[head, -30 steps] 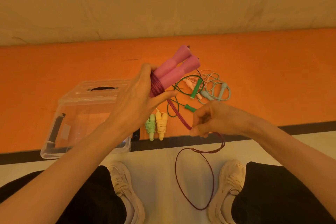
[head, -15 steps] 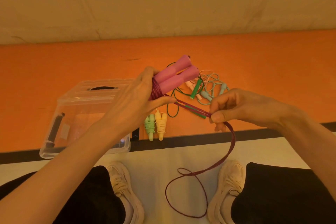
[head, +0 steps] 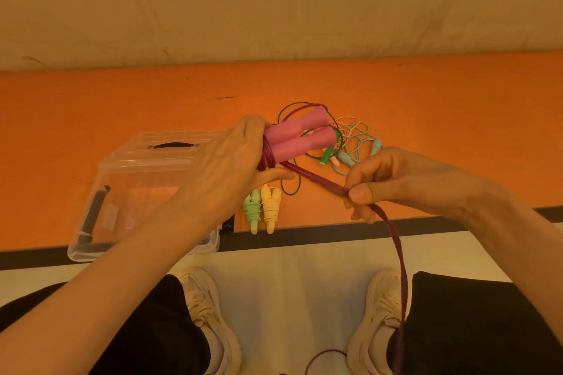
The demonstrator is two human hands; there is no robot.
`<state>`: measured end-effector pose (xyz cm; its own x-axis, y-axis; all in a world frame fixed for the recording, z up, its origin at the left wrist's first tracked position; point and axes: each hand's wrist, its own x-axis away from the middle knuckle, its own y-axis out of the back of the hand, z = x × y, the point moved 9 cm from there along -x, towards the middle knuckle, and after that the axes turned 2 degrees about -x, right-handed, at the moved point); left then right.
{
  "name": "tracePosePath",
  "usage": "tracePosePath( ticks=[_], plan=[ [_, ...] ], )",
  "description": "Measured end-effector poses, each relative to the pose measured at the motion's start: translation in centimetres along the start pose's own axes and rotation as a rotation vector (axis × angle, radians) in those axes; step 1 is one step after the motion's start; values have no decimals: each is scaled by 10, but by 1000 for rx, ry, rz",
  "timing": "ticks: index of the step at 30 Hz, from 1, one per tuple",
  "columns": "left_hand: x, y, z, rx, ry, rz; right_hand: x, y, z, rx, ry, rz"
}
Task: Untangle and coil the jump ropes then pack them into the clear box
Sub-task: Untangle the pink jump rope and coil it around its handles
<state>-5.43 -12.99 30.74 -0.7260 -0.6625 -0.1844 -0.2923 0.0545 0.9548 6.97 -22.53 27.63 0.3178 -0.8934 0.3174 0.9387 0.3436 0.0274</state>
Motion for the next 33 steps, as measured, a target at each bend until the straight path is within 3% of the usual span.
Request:
tracePosePath(
  ticks=[6,12,15,19,21,27,33],
  plan=[
    [5,-15,-9,-134,-39,-9,-12,-39,7,-6,25,68],
    [2,-2,-2,-131,-13,-69,-5,-23,15,-59,63,-49],
    [0,7,9,-143,23,-99,3,-8,11,-20,-9,-95],
    [1,3,14,-166,9,-69,24,8,3,120,-184,-23],
    [2,1,13,-168,-16,-56,33,24,7,151,-195,-82],
    [1,-4,7,-188,-73,-44,39,63,55,293,238,-597],
    [3,-14,-7,-167,-158,56,28,72,76,332,463,-760]
  ],
)
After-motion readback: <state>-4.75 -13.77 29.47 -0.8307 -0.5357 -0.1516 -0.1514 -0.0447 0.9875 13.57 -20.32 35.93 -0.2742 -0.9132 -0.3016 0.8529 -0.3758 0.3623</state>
